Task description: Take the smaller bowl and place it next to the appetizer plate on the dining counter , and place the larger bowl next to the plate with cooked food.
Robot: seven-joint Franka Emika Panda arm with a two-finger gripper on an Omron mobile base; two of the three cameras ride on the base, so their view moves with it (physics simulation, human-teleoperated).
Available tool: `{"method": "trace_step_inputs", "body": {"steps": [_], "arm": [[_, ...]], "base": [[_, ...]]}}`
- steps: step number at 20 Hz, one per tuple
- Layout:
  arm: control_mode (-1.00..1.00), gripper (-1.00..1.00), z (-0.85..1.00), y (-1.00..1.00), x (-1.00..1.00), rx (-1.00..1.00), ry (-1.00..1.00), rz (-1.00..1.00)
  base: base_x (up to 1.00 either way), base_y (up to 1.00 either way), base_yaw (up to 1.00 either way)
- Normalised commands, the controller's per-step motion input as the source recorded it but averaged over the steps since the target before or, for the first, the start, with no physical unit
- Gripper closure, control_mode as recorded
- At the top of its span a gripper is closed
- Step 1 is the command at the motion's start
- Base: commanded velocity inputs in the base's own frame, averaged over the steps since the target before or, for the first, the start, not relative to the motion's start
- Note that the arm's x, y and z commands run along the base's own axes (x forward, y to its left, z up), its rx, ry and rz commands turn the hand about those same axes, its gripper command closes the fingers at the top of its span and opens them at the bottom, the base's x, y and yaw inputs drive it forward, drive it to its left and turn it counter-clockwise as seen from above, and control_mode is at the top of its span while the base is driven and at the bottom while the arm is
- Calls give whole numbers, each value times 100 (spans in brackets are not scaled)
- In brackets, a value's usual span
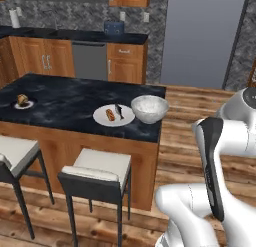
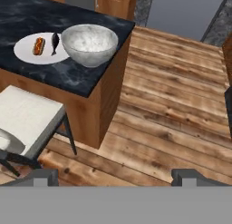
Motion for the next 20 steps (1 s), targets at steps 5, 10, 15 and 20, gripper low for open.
{"method": "trace_step_inputs", "body": {"steps": [5, 10, 15, 20], "arm": [[100, -100, 0, 0, 0, 0, 0, 0], [100, -100, 0, 0, 0, 0, 0, 0], [100, -100, 0, 0, 0, 0, 0, 0], [100, -100, 0, 0, 0, 0, 0, 0]], "base": [[-5, -100, -16], [27, -99, -16], [96, -70, -25], [100, -43, -33]]}}
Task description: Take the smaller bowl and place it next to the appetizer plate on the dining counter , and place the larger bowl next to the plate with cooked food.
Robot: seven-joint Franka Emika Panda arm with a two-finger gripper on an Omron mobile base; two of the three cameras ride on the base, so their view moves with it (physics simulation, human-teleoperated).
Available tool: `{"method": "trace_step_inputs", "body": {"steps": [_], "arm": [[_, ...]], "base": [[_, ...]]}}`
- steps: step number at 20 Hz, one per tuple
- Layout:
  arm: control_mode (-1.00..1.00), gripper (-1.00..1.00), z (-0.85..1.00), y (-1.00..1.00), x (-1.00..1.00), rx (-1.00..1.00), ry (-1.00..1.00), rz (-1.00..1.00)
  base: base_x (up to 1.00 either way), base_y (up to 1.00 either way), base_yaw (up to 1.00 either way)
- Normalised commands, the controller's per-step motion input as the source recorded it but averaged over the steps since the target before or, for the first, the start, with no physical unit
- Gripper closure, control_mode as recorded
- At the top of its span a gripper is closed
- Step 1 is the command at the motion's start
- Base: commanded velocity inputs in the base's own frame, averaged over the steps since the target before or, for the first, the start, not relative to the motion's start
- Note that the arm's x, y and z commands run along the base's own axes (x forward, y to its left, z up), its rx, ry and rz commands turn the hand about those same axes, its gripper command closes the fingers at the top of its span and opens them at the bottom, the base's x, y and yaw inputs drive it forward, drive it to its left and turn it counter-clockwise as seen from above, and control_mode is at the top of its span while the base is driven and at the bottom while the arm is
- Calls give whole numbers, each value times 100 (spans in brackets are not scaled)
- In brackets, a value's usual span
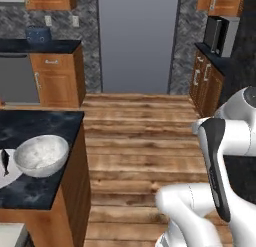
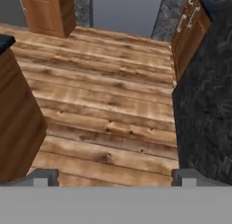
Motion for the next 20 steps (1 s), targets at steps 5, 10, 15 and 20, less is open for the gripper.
{"method": "trace_step_inputs", "body": {"steps": [5, 10, 15, 20], "arm": [[100, -100, 0, 0, 0, 0, 0, 0], [100, -100, 0, 0, 0, 0, 0, 0], [100, -100, 0, 0, 0, 0, 0, 0], [100, -100, 0, 0, 0, 0, 0, 0]], "base": [[100, -9, -33], [100, 0, -32], [100, 0, -30], [100, 0, -26]]}}
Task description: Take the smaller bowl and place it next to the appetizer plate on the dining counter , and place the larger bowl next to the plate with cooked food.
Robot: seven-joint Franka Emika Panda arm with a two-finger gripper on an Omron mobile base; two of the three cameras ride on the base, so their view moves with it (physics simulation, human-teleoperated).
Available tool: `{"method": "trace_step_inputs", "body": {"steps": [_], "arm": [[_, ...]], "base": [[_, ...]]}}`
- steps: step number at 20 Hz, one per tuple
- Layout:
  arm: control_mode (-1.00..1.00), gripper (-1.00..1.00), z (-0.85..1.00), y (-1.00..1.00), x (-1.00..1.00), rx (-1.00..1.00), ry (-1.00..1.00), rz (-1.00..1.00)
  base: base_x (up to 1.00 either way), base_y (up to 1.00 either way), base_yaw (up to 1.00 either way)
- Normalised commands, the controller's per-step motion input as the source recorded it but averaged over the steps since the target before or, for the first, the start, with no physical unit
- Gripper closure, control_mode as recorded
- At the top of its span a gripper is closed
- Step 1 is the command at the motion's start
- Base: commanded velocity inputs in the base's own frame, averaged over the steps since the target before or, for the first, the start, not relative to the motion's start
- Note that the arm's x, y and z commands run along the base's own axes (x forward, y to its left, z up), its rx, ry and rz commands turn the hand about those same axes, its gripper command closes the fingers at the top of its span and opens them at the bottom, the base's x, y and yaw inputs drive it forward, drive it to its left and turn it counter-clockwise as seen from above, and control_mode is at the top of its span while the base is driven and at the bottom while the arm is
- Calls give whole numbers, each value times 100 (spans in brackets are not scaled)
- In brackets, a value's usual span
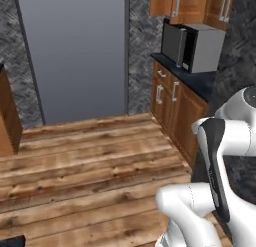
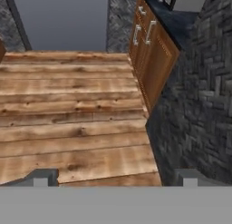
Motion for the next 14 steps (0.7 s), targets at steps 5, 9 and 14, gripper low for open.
{"method": "trace_step_inputs", "body": {"steps": [5, 9, 14], "arm": [[100, -100, 0, 0, 0, 0, 0, 0], [100, -100, 0, 0, 0, 0, 0, 0], [100, -100, 0, 0, 0, 0, 0, 0]], "base": [[79, -5, -20], [82, 0, -19], [62, 0, -17]]}}
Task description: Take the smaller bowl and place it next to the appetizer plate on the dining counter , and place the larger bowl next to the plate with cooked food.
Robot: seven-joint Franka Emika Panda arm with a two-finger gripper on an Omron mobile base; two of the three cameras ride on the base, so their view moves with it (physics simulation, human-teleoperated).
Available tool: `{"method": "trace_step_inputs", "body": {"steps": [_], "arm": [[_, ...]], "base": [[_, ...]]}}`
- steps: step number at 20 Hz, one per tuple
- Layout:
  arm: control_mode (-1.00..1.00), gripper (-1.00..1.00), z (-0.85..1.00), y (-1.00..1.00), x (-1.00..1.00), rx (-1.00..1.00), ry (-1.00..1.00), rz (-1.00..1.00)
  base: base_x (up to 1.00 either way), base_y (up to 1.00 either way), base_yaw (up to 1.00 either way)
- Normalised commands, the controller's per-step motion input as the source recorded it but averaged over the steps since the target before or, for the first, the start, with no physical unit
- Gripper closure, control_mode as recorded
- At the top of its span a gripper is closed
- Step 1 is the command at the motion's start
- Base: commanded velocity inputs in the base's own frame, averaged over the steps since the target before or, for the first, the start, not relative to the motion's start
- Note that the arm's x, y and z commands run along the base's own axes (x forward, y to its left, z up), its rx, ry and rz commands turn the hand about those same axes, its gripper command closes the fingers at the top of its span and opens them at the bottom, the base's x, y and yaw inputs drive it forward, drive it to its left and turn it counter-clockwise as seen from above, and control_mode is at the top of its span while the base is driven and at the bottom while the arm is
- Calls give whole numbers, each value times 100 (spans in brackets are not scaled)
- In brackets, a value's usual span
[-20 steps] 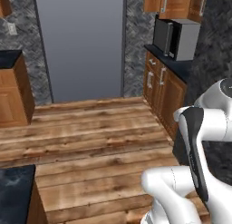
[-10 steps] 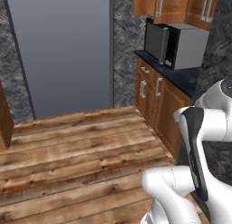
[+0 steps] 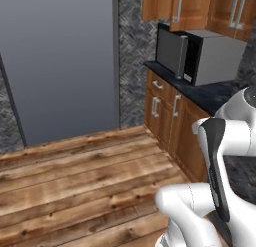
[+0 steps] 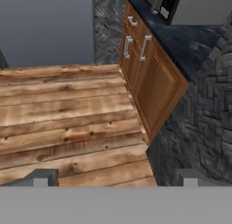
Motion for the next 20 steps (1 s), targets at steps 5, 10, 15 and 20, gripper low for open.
{"method": "trace_step_inputs", "body": {"steps": [5, 10, 15, 20], "arm": [[100, -100, 0, 0, 0, 0, 0, 0], [100, -100, 0, 0, 0, 0, 0, 0], [100, -100, 0, 0, 0, 0, 0, 0], [100, -100, 0, 0, 0, 0, 0, 0]], "base": [[43, 0, -16], [36, 0, -16], [54, 0, -20], [90, 11, -25]]}}
